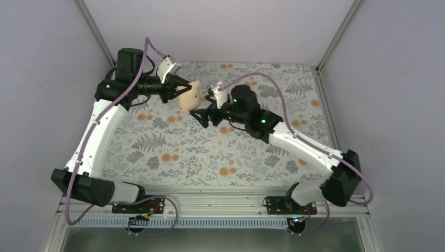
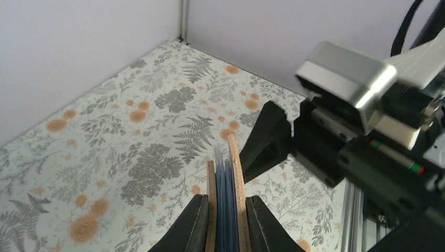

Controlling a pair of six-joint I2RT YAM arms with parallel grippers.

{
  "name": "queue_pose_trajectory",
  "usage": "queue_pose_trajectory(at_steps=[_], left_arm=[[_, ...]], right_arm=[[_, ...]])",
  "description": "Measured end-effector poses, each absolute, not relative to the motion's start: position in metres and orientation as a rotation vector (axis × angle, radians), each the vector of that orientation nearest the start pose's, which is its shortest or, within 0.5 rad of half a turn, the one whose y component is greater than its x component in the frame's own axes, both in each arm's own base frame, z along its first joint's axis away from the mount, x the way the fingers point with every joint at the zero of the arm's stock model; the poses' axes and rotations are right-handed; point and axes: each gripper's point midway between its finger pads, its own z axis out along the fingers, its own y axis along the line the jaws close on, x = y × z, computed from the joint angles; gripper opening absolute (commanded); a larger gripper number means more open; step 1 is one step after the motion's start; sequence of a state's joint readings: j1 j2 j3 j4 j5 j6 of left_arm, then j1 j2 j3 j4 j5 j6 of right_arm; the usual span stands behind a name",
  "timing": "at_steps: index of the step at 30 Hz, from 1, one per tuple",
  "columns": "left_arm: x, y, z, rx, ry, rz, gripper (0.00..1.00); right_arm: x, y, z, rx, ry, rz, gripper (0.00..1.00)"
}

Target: Take the credit cards out of the card holder

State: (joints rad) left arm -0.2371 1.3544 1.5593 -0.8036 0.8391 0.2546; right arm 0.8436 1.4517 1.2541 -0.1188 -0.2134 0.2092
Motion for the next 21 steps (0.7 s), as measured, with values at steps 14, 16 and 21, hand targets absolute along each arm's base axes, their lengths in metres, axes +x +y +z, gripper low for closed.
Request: queue_pose_trajectory(at_steps=[14, 16, 21], left_arm=[[0.242, -0.222, 0.397, 1.257, 1.628, -0.985, 0.03], [0.238, -0.224, 0.396, 1.273, 1.624, -0.980, 0.02], [0.226, -0.232, 0.394, 1.314, 1.613, -1.000, 0.02]], right_arm=[[0.218, 0.343, 0.358, -1.205, 1.448, 1.073, 0.99], [0.221, 0.344, 0.369, -1.214, 1.421, 1.087, 0.99], [0.219, 0.348, 0.382, -1.249, 1.358, 1.167, 0.95]])
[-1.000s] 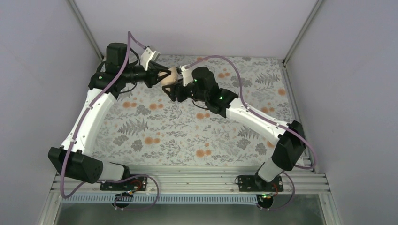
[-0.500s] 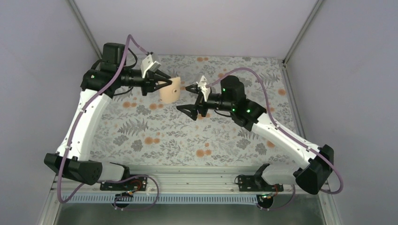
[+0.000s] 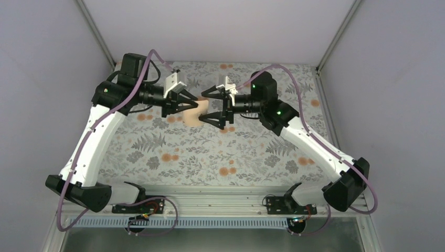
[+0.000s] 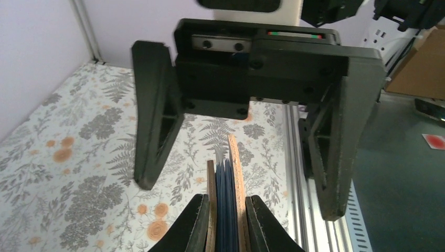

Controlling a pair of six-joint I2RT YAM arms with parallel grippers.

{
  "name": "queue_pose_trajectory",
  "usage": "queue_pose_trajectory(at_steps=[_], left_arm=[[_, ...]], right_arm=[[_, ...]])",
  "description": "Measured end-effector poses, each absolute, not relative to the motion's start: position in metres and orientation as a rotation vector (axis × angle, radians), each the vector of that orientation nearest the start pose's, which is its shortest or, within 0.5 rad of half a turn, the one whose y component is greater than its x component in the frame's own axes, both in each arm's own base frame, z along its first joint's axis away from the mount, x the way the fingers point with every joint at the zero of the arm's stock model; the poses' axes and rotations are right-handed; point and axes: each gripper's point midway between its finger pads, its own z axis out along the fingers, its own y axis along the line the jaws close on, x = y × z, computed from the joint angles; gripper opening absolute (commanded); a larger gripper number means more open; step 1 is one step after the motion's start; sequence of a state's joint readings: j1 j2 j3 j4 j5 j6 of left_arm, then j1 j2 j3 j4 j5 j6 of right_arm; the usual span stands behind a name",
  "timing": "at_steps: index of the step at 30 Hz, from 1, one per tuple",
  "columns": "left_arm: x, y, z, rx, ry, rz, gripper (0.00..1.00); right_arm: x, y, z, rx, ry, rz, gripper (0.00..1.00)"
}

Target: Take the credit cards out of the card holder

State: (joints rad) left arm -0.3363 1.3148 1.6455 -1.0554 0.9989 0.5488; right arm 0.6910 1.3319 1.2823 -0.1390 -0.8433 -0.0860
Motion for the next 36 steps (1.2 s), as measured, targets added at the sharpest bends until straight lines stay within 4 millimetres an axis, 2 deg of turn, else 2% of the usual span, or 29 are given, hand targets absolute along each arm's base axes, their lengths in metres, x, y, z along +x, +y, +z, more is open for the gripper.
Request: queue_pose_trajectory(at_steps=[2, 4, 6, 9, 11, 12, 13, 14, 15, 16, 17, 23, 25, 26, 29, 31, 32, 33, 36], left_arm=[[0.223, -0.235, 0.393, 1.331, 1.608, -1.007, 0.02], [0.220, -0.236, 0.392, 1.341, 1.608, -1.012, 0.02], [0.219, -0.236, 0.392, 1.346, 1.608, -1.013, 0.02], [0.218, -0.236, 0.392, 1.351, 1.604, -1.011, 0.02], [0.218, -0.236, 0.392, 1.357, 1.595, -1.008, 0.03], [0.217, -0.236, 0.392, 1.360, 1.596, -1.008, 0.13], [0.217, -0.236, 0.392, 1.361, 1.594, -1.007, 0.37], [0.217, -0.236, 0.393, 1.362, 1.592, -1.007, 0.67], [0.217, -0.236, 0.393, 1.361, 1.591, -1.005, 0.89], [0.217, -0.236, 0.394, 1.361, 1.589, -1.002, 0.99], [0.217, -0.236, 0.394, 1.355, 1.596, -0.998, 1.00], [0.223, -0.229, 0.389, 1.294, 1.643, -0.926, 0.99], [0.217, -0.227, 0.381, 1.288, 1.656, -0.933, 0.92], [0.216, -0.227, 0.378, 1.285, 1.664, -0.940, 0.85], [0.218, -0.229, 0.369, 1.270, 1.693, -0.970, 0.57], [0.221, -0.232, 0.366, 1.269, 1.699, -1.000, 0.32], [0.221, -0.234, 0.365, 1.269, 1.703, -1.019, 0.15], [0.220, -0.235, 0.365, 1.274, 1.698, -1.033, 0.05], [0.215, -0.237, 0.367, 1.294, 1.672, -1.062, 0.02]], right_arm=[[0.220, 0.350, 0.381, -1.253, 1.364, 1.198, 0.84], [0.221, 0.352, 0.377, -1.257, 1.375, 1.220, 0.66], [0.221, 0.354, 0.373, -1.263, 1.389, 1.245, 0.46], [0.218, 0.354, 0.370, -1.278, 1.395, 1.278, 0.09], [0.216, 0.354, 0.370, -1.286, 1.392, 1.285, 0.04], [0.215, 0.354, 0.370, -1.288, 1.394, 1.293, 0.04], [0.215, 0.353, 0.370, -1.289, 1.391, 1.291, 0.04], [0.215, 0.353, 0.370, -1.288, 1.391, 1.290, 0.04], [0.214, 0.352, 0.370, -1.288, 1.389, 1.288, 0.04], [0.213, 0.352, 0.369, -1.288, 1.392, 1.286, 0.04], [0.213, 0.351, 0.368, -1.285, 1.400, 1.285, 0.04], [0.215, 0.344, 0.369, -1.237, 1.430, 1.246, 0.04], [0.212, 0.339, 0.376, -1.219, 1.416, 1.242, 0.04], [0.209, 0.337, 0.379, -1.213, 1.402, 1.242, 0.04], [0.203, 0.331, 0.392, -1.198, 1.360, 1.244, 0.04], [0.202, 0.330, 0.398, -1.190, 1.344, 1.237, 0.04], [0.204, 0.330, 0.397, -1.184, 1.348, 1.229, 0.04], [0.207, 0.329, 0.396, -1.175, 1.356, 1.220, 0.04], [0.212, 0.328, 0.396, -1.160, 1.367, 1.202, 0.05]])
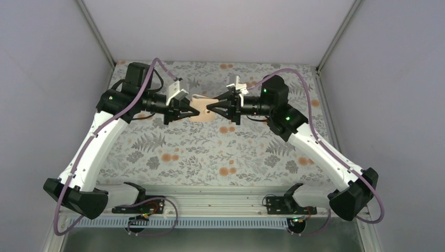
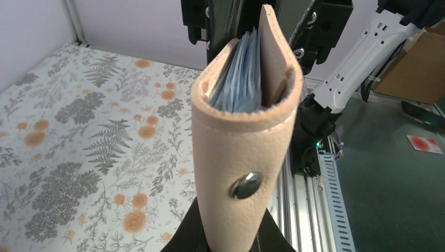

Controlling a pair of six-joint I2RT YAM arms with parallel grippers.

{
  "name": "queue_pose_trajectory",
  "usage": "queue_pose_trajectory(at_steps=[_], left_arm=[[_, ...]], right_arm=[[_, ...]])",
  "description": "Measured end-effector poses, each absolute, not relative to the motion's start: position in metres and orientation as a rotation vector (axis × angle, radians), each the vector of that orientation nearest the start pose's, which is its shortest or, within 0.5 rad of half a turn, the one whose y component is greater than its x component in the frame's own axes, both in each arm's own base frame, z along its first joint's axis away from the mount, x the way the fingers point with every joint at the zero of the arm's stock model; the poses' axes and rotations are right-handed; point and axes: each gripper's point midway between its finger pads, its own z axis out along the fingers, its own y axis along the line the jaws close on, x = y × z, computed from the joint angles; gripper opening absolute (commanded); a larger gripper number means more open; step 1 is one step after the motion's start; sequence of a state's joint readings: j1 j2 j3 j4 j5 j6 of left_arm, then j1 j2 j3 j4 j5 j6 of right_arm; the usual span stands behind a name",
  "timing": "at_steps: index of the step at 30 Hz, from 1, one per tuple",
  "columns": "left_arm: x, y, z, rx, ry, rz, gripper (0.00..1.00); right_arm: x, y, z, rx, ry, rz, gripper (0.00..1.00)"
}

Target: Take the credit cards out of the card holder

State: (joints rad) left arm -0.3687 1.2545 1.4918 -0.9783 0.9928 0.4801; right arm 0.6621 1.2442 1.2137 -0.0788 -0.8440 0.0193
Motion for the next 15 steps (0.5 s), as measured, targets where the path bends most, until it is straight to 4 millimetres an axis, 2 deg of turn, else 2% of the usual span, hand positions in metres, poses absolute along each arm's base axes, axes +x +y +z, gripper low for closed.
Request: queue_pose_trajectory(at_steps=[2, 3, 4, 6, 12, 15], left_arm=[[0.214, -0.237, 0.368, 1.298, 1.666, -1.061, 0.02], [0.213, -0.237, 0.368, 1.297, 1.667, -1.059, 0.02], [0.214, -0.237, 0.367, 1.296, 1.668, -1.055, 0.02], [0.218, -0.235, 0.365, 1.275, 1.692, -1.037, 0.02], [0.253, -0.219, 0.353, 1.120, 1.825, -0.870, 0.02], [0.268, -0.210, 0.347, 1.053, 1.875, -0.793, 0.02]], right_arm=[[0.212, 0.328, 0.396, -1.159, 1.366, 1.198, 0.26], [0.213, 0.328, 0.396, -1.156, 1.369, 1.196, 0.42], [0.216, 0.328, 0.395, -1.140, 1.384, 1.186, 0.47], [0.226, 0.327, 0.394, -1.084, 1.433, 1.144, 0.53], [0.281, 0.304, 0.397, -0.758, 1.634, 0.917, 0.54], [0.296, 0.293, 0.389, -0.646, 1.704, 0.853, 0.53]])
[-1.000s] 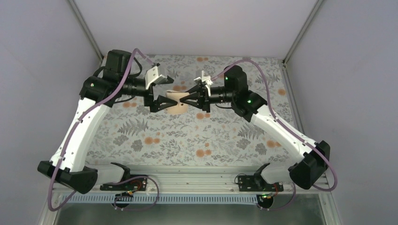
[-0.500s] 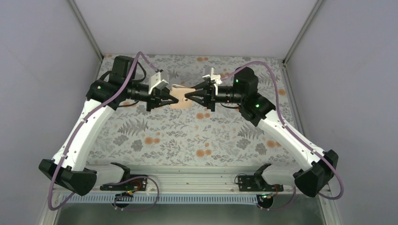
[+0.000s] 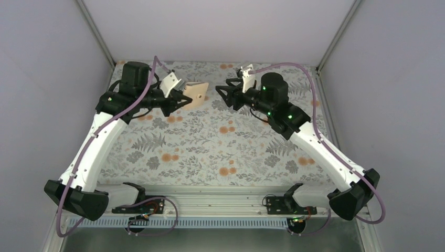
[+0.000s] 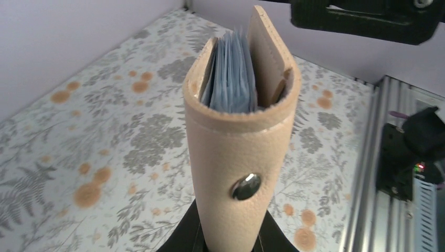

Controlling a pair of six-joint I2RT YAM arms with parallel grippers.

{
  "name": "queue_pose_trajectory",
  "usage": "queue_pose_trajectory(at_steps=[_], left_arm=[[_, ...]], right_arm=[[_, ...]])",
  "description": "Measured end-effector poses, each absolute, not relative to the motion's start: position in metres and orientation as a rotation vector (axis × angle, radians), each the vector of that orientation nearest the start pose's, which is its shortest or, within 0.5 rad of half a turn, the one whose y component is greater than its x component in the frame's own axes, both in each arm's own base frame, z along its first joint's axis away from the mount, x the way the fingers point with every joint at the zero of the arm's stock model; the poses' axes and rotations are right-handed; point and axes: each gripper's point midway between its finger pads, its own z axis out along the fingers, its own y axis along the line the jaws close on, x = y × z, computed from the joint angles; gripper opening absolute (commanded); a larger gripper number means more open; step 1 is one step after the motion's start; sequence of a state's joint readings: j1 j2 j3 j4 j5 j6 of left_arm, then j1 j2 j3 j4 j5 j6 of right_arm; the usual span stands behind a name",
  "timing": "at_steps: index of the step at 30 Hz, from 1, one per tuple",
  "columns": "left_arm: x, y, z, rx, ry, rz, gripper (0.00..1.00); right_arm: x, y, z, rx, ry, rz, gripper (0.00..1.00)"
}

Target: Take the credit cards out of the card holder

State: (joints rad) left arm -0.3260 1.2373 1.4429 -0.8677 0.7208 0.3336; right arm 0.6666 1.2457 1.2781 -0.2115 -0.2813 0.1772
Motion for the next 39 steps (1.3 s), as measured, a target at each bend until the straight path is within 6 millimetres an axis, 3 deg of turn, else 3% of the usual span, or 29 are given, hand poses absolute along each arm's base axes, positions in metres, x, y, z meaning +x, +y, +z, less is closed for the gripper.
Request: queue_pose_trajectory(at_steps=[7, 12, 25, 29, 34, 39], left_arm=[[0.297, -0.186, 0.327, 0.896, 1.969, -0.693, 0.02], [0.312, -0.168, 0.317, 0.770, 2.028, -0.641, 0.02], [0.321, -0.163, 0.319, 0.705, 2.023, -0.623, 0.02], [0.323, -0.163, 0.320, 0.695, 2.019, -0.620, 0.02], [0.323, -0.163, 0.321, 0.690, 2.018, -0.621, 0.02], [0.324, -0.163, 0.321, 0.688, 2.019, -0.620, 0.02]], right_arm=[[0.317, 0.286, 0.360, -0.511, 1.830, 0.753, 0.47], [0.311, 0.301, 0.340, -0.489, 1.905, 0.725, 0.44], [0.288, 0.356, 0.363, -0.504, 1.885, 0.761, 0.42], [0.282, 0.370, 0.356, -0.519, 1.898, 0.776, 0.41], [0.289, 0.388, 0.349, -0.519, 1.918, 0.774, 0.39], [0.292, 0.393, 0.340, -0.519, 1.936, 0.765, 0.32]])
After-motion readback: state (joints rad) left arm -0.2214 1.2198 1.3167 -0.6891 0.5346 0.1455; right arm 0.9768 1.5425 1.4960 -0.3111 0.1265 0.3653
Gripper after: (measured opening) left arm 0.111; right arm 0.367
